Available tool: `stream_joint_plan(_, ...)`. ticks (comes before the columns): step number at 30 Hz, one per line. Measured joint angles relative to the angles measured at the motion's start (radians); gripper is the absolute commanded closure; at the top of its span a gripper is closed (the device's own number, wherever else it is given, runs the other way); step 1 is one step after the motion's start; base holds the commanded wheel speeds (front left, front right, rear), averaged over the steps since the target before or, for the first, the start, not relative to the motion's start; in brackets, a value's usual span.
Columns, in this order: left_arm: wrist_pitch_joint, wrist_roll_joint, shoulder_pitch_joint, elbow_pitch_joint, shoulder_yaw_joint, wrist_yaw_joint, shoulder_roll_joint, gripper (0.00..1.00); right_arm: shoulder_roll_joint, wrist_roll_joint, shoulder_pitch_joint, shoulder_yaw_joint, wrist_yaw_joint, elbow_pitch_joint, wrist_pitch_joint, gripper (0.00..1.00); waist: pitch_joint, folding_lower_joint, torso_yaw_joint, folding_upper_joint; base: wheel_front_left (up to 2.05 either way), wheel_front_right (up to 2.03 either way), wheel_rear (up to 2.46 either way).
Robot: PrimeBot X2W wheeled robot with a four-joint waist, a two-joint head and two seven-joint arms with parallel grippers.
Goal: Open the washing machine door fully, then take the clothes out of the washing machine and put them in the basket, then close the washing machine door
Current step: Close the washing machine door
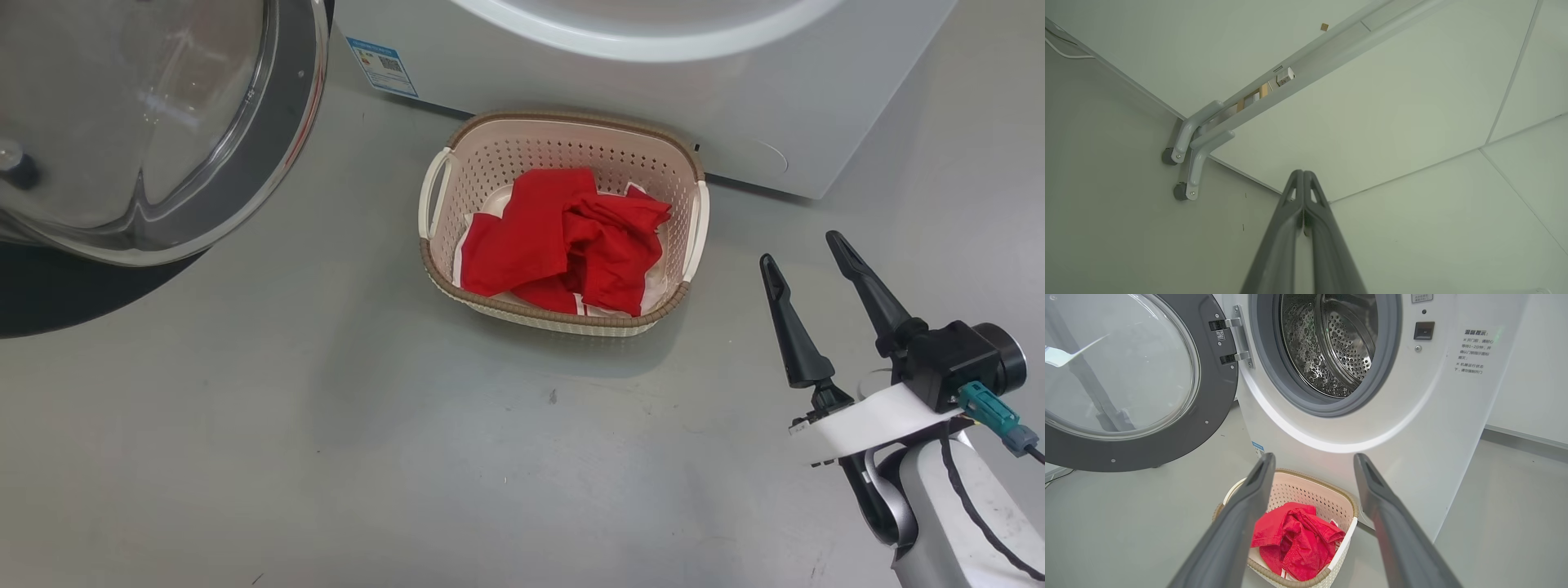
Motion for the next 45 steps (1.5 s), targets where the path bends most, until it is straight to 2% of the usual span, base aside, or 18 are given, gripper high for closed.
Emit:
stream_joint_plan(6, 0.061, -0.004, -0.034, 0.141, 0.059, 0.0, 0.002, 1.0, -0.005, 0.002, -0.009, 0.002, 0.0, 0.002, 0.0, 0.0, 0.0, 0.0, -0.005, 0.0, 0.0, 0.0, 0.0)
stream_joint_plan(14, 0.162, -0.004, -0.097, 0.256, 0.044, 0.0, 0.017, 1.0, -0.009, 0.006, -0.009, 0.01, 0.0, 0.007, 0.0, 0.0, -0.004, 0.0, -0.01, 0.0, 0.0, 0.0, 0.0)
stream_joint_plan(32, 0.322, 0.021, -0.156, 0.349, -0.026, 0.0, 0.05, 1.0, -0.009, 0.009, -0.011, 0.026, 0.0, 0.023, 0.0, 0.0, -0.021, -0.0001, -0.019, 0.0, 0.0, 0.0, 0.0)
stream_joint_plan(45, 0.454, 0.025, -0.159, 0.363, -0.077, 0.0, 0.072, 1.0, -0.008, 0.016, -0.011, 0.029, 0.0, 0.032, 0.0, 0.0, -0.036, -0.0001, -0.017, 0.0, 0.0, 0.0, 0.0)
